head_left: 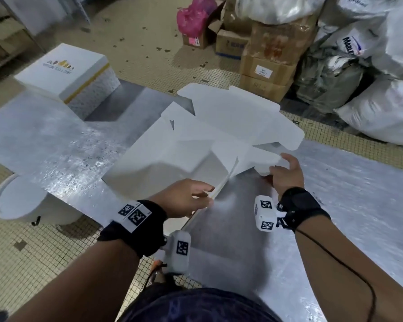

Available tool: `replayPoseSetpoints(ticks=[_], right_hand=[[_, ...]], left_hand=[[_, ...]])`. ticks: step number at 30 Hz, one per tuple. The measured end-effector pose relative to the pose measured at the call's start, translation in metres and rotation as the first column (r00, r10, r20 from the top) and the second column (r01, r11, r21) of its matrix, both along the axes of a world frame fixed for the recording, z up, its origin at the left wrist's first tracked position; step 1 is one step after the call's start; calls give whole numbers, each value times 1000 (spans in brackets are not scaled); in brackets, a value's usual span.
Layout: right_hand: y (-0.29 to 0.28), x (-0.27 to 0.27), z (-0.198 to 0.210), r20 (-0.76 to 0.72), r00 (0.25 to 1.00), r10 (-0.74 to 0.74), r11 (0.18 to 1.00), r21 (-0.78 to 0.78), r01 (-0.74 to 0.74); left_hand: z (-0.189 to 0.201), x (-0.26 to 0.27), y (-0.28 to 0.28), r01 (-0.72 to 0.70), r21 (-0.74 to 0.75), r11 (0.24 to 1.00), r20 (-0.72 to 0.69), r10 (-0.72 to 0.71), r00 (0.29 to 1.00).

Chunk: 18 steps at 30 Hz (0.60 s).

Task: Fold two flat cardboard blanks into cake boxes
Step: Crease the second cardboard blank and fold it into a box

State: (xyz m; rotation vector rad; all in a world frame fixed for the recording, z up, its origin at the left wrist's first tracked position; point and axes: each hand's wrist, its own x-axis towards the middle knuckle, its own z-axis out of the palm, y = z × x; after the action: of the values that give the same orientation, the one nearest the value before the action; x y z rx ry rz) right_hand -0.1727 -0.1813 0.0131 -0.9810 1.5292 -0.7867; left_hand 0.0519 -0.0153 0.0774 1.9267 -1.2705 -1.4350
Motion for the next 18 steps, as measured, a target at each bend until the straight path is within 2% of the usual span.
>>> replayPoseSetpoints(ticks=[6,12,18], right_hand=[[16,11,36,-3,988,152,966,-210,-149],[52,32,50,-110,965,237,906,-333,-261],[82,43,47,-210,942,263,874,-361,-325]], left_hand=[[1,0,3,-67,-35,997,14,68,998],[-4,4,3,-74,-69,995,31,76,997],[-10,4,4,-15,94,995,-68,22,997]])
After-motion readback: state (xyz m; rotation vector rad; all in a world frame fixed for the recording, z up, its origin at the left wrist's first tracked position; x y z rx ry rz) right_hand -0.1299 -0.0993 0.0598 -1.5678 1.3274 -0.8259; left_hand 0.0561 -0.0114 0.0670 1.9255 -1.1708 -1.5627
